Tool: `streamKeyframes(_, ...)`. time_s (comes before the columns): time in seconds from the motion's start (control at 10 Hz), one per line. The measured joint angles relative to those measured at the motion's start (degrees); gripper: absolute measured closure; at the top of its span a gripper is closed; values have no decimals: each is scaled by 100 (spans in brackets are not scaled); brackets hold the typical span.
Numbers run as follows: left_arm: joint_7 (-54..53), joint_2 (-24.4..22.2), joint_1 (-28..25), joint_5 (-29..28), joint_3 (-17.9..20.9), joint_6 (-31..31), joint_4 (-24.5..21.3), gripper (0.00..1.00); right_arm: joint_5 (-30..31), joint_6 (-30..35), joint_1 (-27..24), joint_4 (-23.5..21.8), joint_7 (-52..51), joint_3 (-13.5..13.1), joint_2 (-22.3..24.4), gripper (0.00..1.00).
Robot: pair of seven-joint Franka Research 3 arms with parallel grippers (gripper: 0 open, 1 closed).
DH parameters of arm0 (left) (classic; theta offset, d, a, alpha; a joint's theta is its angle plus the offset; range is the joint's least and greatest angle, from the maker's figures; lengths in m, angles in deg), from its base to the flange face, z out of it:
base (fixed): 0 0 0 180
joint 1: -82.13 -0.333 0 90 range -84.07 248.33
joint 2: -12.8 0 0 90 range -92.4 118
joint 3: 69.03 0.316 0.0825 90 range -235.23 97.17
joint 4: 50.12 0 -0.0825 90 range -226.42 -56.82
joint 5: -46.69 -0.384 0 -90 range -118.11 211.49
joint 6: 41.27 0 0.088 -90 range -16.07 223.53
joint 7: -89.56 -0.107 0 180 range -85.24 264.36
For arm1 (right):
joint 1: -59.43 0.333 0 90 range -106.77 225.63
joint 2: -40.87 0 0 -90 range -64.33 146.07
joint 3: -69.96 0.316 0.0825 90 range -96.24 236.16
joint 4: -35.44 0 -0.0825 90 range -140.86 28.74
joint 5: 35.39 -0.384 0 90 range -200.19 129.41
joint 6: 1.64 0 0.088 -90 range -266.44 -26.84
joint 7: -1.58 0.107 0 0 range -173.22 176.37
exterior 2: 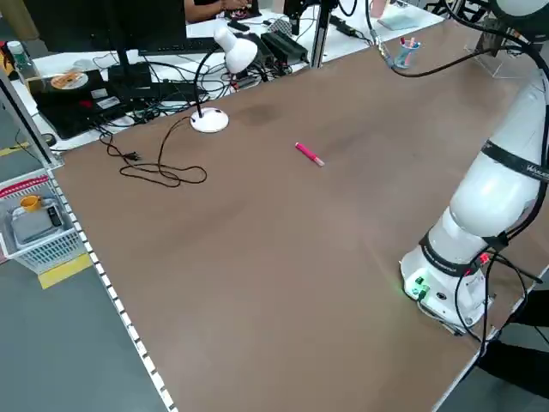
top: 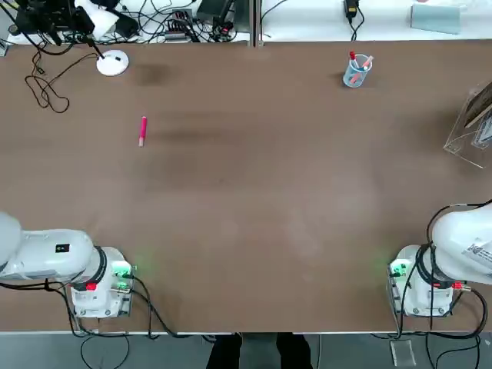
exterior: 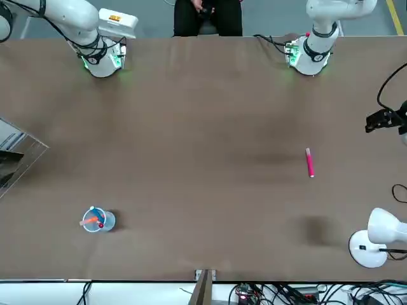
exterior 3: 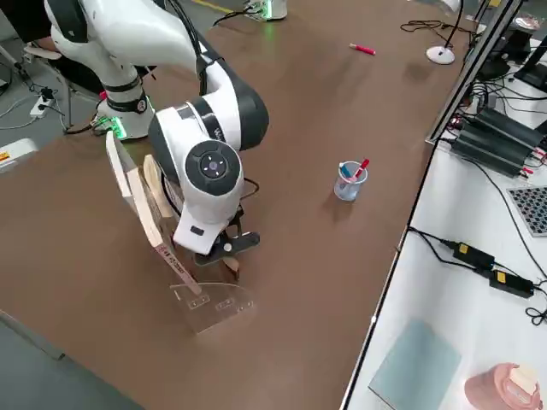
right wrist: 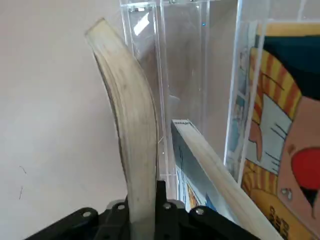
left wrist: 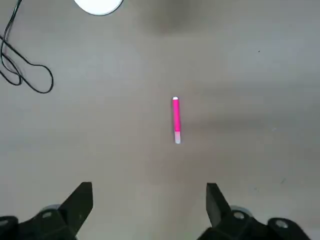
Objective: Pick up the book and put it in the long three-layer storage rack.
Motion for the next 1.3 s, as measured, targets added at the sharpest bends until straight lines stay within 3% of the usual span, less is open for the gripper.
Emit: streamKeyframes(1.3, 0, 0, 1, 0, -10, 23, 0, 0, 12, -97, 109, -11, 125, 8, -79, 85)
